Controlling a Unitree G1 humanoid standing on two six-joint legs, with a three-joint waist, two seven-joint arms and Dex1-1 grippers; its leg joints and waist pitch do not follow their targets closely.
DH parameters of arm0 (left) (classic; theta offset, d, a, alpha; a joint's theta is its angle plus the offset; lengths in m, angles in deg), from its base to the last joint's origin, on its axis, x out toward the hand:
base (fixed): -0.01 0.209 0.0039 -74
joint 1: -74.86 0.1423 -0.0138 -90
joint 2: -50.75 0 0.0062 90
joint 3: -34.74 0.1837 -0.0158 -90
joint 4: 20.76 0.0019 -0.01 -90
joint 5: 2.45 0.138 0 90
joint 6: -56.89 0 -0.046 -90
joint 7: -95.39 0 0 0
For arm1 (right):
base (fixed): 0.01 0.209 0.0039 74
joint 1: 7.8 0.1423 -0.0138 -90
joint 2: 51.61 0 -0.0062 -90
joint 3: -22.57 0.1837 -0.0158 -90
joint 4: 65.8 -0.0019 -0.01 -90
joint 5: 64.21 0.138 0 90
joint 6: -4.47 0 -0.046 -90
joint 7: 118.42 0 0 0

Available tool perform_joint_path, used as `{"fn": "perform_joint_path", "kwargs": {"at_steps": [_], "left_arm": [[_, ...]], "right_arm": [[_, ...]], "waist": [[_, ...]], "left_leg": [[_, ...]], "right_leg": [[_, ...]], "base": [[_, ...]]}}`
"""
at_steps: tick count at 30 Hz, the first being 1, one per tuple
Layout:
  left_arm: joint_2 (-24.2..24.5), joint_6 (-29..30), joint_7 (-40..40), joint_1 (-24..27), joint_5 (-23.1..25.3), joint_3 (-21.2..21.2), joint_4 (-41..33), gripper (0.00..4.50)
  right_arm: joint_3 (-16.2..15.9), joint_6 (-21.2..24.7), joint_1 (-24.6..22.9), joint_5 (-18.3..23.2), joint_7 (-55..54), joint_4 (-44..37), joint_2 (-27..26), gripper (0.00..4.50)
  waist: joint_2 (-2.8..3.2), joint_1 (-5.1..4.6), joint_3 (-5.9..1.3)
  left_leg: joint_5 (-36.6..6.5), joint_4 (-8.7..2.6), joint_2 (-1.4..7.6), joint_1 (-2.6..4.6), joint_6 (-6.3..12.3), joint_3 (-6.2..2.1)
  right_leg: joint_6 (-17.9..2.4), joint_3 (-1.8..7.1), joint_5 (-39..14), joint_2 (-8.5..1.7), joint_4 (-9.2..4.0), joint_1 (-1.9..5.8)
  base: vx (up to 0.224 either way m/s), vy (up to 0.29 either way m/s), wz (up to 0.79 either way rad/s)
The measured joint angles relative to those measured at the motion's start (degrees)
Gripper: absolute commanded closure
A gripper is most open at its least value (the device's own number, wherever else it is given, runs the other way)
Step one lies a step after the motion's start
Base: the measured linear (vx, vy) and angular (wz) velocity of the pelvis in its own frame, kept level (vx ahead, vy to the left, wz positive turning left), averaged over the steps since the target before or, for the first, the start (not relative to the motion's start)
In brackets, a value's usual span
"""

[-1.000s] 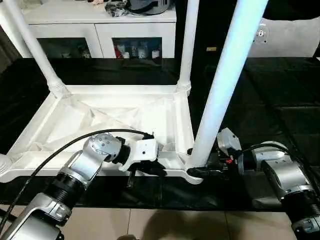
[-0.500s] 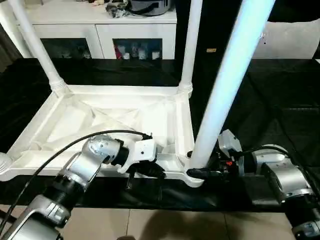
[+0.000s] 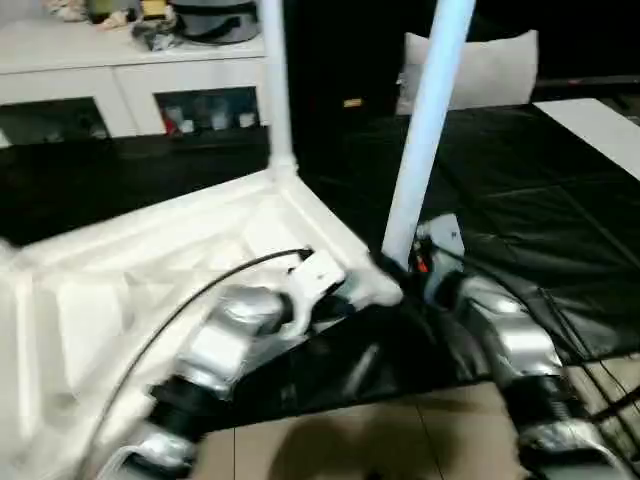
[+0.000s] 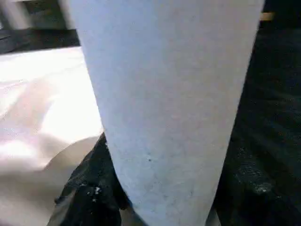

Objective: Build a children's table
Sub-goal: Rotate leg to tighten

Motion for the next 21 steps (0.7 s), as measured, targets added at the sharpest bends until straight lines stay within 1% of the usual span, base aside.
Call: {"fn": "perform_joint_path", "kwargs": {"at_steps": [1, 2, 3, 4, 5, 6, 7, 9, 12, 14, 15, 16, 17, 18, 19, 20, 21], "left_arm": [[-0.53, 0.06, 1.08, -0.08, 0.18, 0.09, -0.01, 4.50], [-0.57, 0.06, 1.51, -0.21, 0.21, 0.26, -0.04, 4.50], [-0.60, 0.09, 1.75, -0.39, 0.22, 0.48, -0.03, 4.50], [-0.59, 0.10, 1.77, -0.45, 0.22, 0.56, -0.02, 4.50], [-0.47, 0.04, 1.74, -0.59, 0.21, 0.56, -0.03, 4.50], [-0.11, -0.06, 1.60, -0.85, 0.20, 0.76, -0.02, 4.50], [0.48, -0.24, 1.38, -1.30, 0.21, 1.22, 0.00, 4.50], [1.85, -1.53, 0.41, -1.69, 0.39, 1.50, 0.30, 4.50], [4.26, -4.63, -2.58, -2.48, 0.11, 1.79, 1.13, 4.50], [6.13, -6.33, -4.92, -2.80, -0.21, 2.09, 1.24, 4.50], [7.06, -7.22, -6.10, -2.97, -0.24, 2.21, 1.36, 4.50], [8.21, -8.16, -7.42, -3.21, -0.34, 2.29, 1.43, 4.50], [8.76, -8.60, -8.31, -3.51, -0.36, 2.44, 1.59, 4.50], [9.37, -9.32, -9.33, -3.70, -0.48, 2.73, 1.65, 4.50], [10.27, -10.27, -10.73, -3.73, -0.78, 2.89, 1.63, 4.50], [10.96, -11.14, -11.79, -3.90, -0.92, 3.15, 1.69, 4.50], [11.86, -12.06, -13.10, -4.01, -1.24, 3.33, 1.68, 4.50]], "right_arm": [[0.54, -0.53, 0.14, -0.14, -1.26, 0.22, -0.75, 1.73], [0.75, -0.73, 0.14, -0.05, -1.83, 0.13, -1.25, 1.73], [0.96, -0.87, 0.13, -0.01, -2.21, 0.06, -1.61, 1.66], [1.02, -1.17, 0.04, -0.01, -2.27, 0.03, -1.68, 1.53], [1.08, -1.34, -0.05, 0.03, -2.07, -0.12, -1.64, 1.39], [1.15, -1.46, -0.17, 0.13, -1.75, -0.26, -1.60, 1.32], [1.13, -1.92, -0.35, 0.14, -1.08, -0.41, -1.51, 1.32], [0.72, -2.98, -0.62, 0.10, 0.12, -0.59, -0.86, 1.08], [-0.50, -3.52, -1.75, -0.21, 2.17, -1.23, 1.27, 0.85], [-1.68, -2.90, -3.23, -0.51, 5.36, -2.22, 3.73, 0.77], [-2.23, -2.72, -3.74, -0.43, 7.53, -2.32, 4.80, 0.66], [-2.45, -2.39, -4.07, 0.00, 10.28, -2.89, 6.02, 0.48], [-2.45, -2.30, -4.15, 0.12, 11.85, -3.14, 6.78, 0.44], [-2.68, -2.58, -4.42, 0.38, 14.10, -3.62, 7.79, 0.34], [-2.93, -3.18, -4.54, 0.76, 16.26, -3.92, 8.93, 0.34], [-2.99, -3.36, -4.66, 1.30, 17.92, -4.35, 9.90, 0.34], [-2.92, -3.59, -4.69, 1.88, 19.47, -4.77, 10.93, 0.10]], "waist": [[0.22, -0.19, 0.09], [0.46, -0.33, 0.15], [0.48, -0.25, 0.17], [0.27, -0.18, 0.17], [0.17, -0.14, 0.18], [0.18, 0.06, 0.18], [0.22, 0.38, 0.20], [0.28, 0.56, 0.16], [0.31, 1.07, 0.11], [0.32, 2.04, 0.11], [0.32, 2.49, 0.11], [0.37, 3.14, 0.08], [0.40, 3.62, 0.07], [0.40, 3.90, 0.06], [0.40, 4.60, 0.06], [0.38, 5.06, 0.04], [0.39, 5.45, 0.04]], "left_leg": [[0.00, -0.06, 0.32, -0.32, 0.00, -0.39], [0.00, -0.14, 0.54, -0.73, -0.01, -0.55], [-0.01, -0.13, 0.56, -0.80, -0.02, -0.56], [-0.04, -0.13, 0.23, -0.52, -0.08, -0.41], [-0.09, -0.13, -0.12, -0.16, -0.16, -0.41], [-0.11, -0.18, -0.26, -0.03, -0.18, -0.34], [-0.12, -0.29, -0.23, -0.07, -0.19, -0.33], [-0.11, -0.38, -0.12, -0.70, -0.19, -0.39], [-0.17, -0.31, -0.15, -1.26, -0.30, -0.37], [-0.28, -0.22, -0.17, -1.33, -0.48, -0.34], [-0.33, -0.23, -0.18, -1.34, -0.54, -0.34], [-0.36, -0.34, -0.15, -1.37, -0.59, -0.31], [-0.28, -0.39, -0.10, -1.41, -0.44, -0.30], [-0.25, -0.39, -0.06, -1.48, -0.39, -0.29], [-0.27, -0.38, -0.05, -1.60, -0.43, -0.26], [-0.30, -0.32, -0.05, -1.73, -0.45, -0.15], [-0.34, -0.19, -0.05, -1.89, -0.44, -0.11]], "right_leg": [[0.01, -0.99, 0.00, -0.09, -0.53, 0.19], [0.01, -1.30, 0.00, -0.06, -0.73, 0.34], [0.02, -1.06, 0.00, 0.01, -0.50, 0.31], [0.00, 0.08, 0.01, 0.21, 0.19, -0.04], [0.00, 0.39, 0.03, 0.06, 0.64, -0.20], [0.00, 0.31, 0.02, -0.12, 0.78, -0.24], [0.00, 0.06, 0.02, -0.21, 0.80, -0.31], [-0.01, -0.07, 0.03, -0.21, 0.80, -0.58], [-0.24, 0.14, 0.26, -0.21, 1.06, -1.08], [-0.48, 0.28, 0.57, -0.22, 1.27, -1.21], [-0.59, 0.30, 0.73, -0.22, 1.34, -1.26], [-0.58, 0.33, 0.71, -0.19, 1.41, -1.39], [-0.65, 0.34, 0.68, -0.13, 1.45, -1.47], [-0.76, 0.36, 0.65, -0.10, 1.53, -1.58], [-0.95, 0.40, 0.60, -0.09, 1.75, -1.78], [-0.98, 0.54, 0.52, -0.10, 1.98, -2.06], [-1.04, 0.66, 0.38, -0.11, 2.31, -2.34]], "base": [[0.000, 0.000, 0.00], [0.000, 0.000, 0.00], [0.000, 0.000, 0.00], [0.000, 0.000, 0.00], [0.066, -0.018, 0.10], [0.066, -0.018, 0.10], [0.052, -0.019, 0.01], [0.000, 0.000, 0.00], [0.000, 0.000, 0.00], [0.000, 0.000, 0.00], [0.000, 0.000, 0.00], [0.000, 0.000, 0.00], [0.000, 0.000, 0.00], [0.000, 0.000, 0.00], [0.000, 0.000, 0.00], [0.000, 0.000, 0.00], [0.000, 0.000, 0.00]]}}
